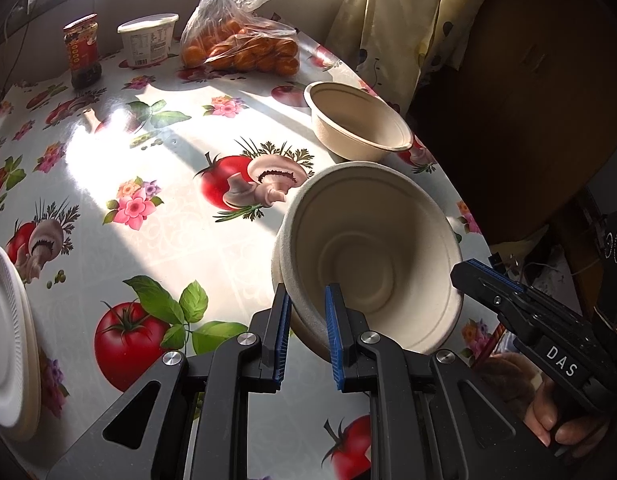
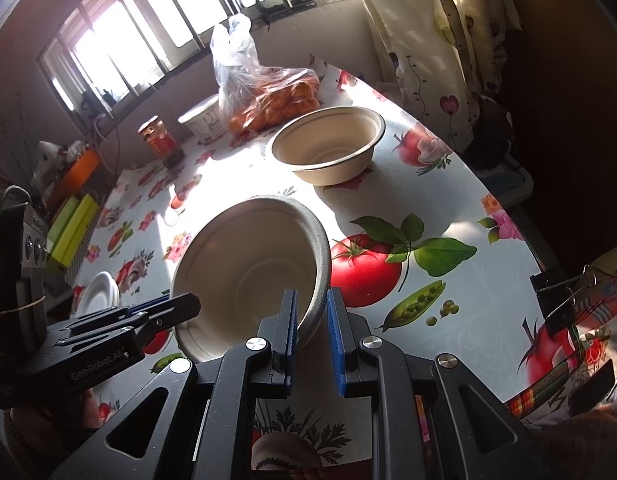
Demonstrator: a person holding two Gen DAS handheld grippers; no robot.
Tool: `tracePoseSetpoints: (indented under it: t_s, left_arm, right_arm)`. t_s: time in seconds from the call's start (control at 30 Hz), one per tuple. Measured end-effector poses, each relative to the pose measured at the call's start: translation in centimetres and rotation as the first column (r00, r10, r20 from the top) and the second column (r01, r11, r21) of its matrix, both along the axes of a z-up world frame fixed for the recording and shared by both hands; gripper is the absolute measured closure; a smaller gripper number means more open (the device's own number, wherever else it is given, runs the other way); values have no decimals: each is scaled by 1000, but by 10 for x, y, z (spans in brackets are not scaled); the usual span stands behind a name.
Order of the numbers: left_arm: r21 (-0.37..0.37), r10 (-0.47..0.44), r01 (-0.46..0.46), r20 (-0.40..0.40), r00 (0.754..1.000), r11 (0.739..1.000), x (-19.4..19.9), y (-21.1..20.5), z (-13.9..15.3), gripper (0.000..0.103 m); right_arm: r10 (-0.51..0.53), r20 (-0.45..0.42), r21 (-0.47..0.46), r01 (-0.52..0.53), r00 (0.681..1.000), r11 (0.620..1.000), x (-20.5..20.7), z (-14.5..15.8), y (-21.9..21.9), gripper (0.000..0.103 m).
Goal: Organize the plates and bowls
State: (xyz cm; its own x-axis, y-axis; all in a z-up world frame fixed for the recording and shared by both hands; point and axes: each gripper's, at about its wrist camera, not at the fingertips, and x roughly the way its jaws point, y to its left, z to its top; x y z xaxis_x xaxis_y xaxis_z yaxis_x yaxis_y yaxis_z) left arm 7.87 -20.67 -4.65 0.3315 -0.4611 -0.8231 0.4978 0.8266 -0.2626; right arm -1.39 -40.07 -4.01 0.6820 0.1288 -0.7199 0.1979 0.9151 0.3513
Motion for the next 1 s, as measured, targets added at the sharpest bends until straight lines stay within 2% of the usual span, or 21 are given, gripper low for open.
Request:
tracePoseSetpoints:
  t_s: [0.73,0.83,1.0]
  left_arm:
    - [14,2,-2,8,1000,1000,0,0,0,83]
    - [16,-1,1,9,1000,1000,1,-1,0,79]
    - [19,1,-1,8,1000,1000,1,-1,0,78]
  right_arm:
    - [-1,-5,-3,1,1000,1000,1,-3,0,87]
    - [-1,-5,-4,1,1000,1000,2,-3,0,87]
    - [-1,-6,-3,1,1000,1000,2,-3,0,86]
